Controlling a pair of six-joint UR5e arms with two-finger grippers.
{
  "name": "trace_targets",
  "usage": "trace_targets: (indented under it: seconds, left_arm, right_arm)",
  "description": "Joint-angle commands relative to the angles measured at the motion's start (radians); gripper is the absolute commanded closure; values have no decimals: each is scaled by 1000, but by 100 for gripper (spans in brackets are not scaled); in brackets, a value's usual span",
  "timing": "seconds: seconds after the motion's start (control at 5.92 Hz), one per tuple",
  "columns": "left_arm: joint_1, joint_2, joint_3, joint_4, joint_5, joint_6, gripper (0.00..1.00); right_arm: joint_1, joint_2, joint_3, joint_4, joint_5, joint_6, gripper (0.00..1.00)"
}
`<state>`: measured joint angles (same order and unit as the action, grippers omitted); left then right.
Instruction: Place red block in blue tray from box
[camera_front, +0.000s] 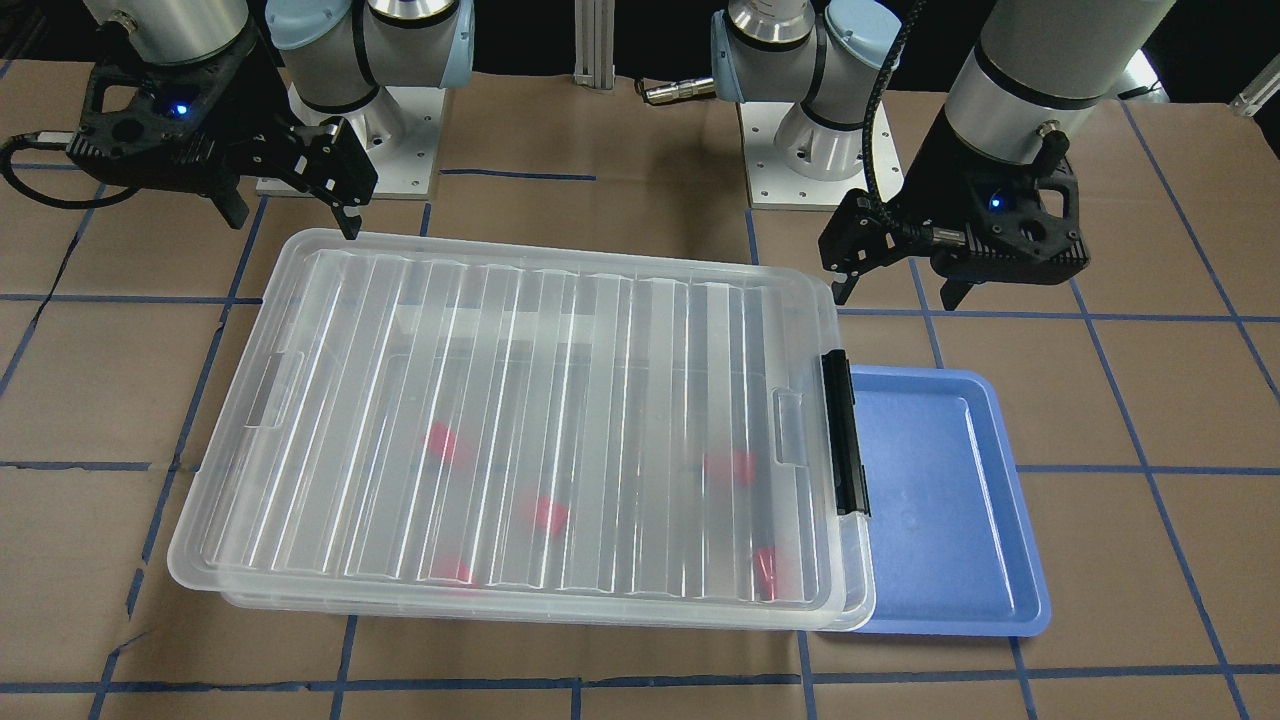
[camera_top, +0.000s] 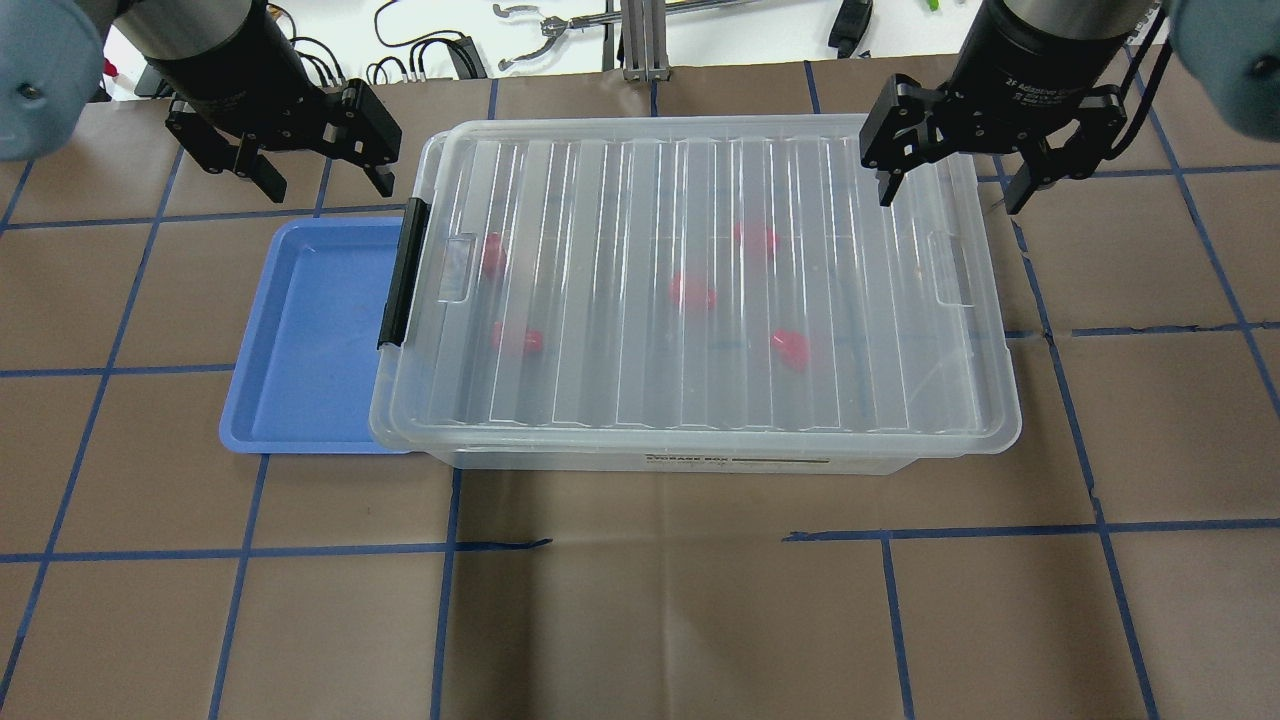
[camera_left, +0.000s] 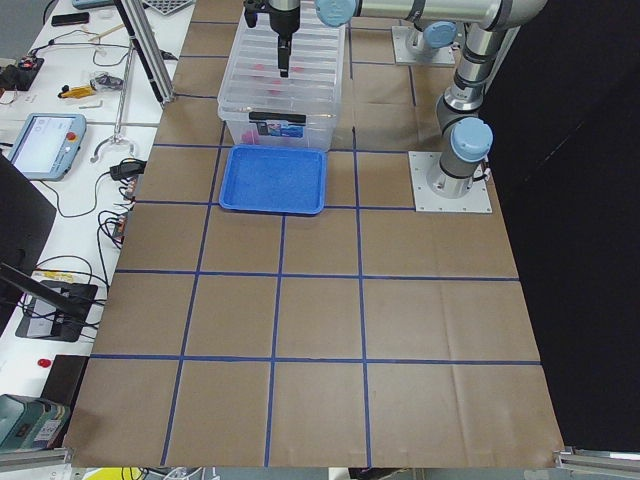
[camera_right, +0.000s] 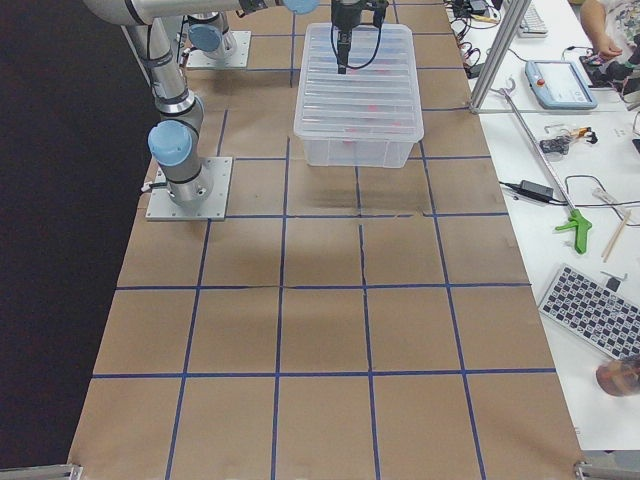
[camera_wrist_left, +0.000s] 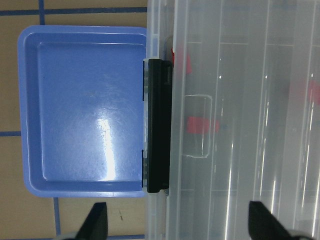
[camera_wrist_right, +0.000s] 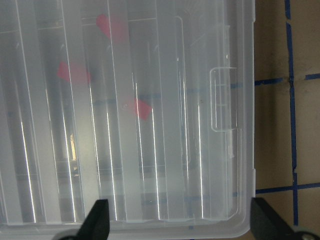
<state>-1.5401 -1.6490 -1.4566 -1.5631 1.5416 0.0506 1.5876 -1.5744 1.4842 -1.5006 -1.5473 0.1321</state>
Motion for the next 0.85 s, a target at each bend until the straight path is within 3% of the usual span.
trace_targets:
  seconds: [0.0,0.34,0.68]
  left_arm:
    - [0,2,-1,0,0,0,2]
    - [0,2,1,0,0,0,2]
    - [0,2,1,0,0,0,2]
  right_arm:
    - [2,2,1,-9,-14,0,0]
    - [-7,16,4,-10,-13,-20,0]
    - [-90,22,43,-61,-11,-132,0]
